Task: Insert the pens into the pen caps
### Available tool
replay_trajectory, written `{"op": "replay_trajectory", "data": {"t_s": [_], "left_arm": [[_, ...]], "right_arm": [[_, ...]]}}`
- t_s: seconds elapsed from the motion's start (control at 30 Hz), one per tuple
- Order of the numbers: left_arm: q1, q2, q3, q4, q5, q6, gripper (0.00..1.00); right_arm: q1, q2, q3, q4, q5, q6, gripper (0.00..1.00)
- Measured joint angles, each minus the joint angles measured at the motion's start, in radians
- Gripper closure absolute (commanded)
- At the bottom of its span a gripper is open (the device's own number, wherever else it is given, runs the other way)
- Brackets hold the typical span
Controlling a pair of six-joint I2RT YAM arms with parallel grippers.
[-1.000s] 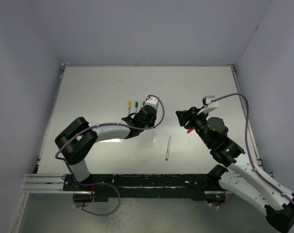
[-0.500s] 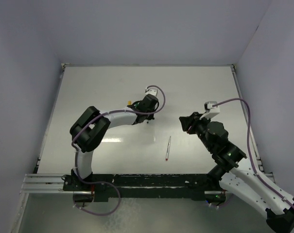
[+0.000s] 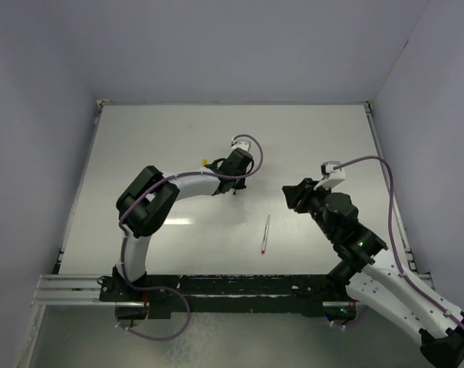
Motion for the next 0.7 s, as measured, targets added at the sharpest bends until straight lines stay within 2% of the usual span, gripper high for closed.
{"op": "replay_trajectory", "data": {"t_s": [0.53, 0.7], "left_arm": [[0.0, -0.016, 0.039, -0.079, -0.021, 0.018, 0.63], [-0.005, -0.096, 0.038, -0.087, -0.014, 0.019, 0.61]], "right_arm": [[0.0, 0.002, -0.01, 0.006, 0.0, 0.003, 0.57], [0.0, 0.018, -0.01, -0.004, 0.036, 0.038, 0.51]]}}
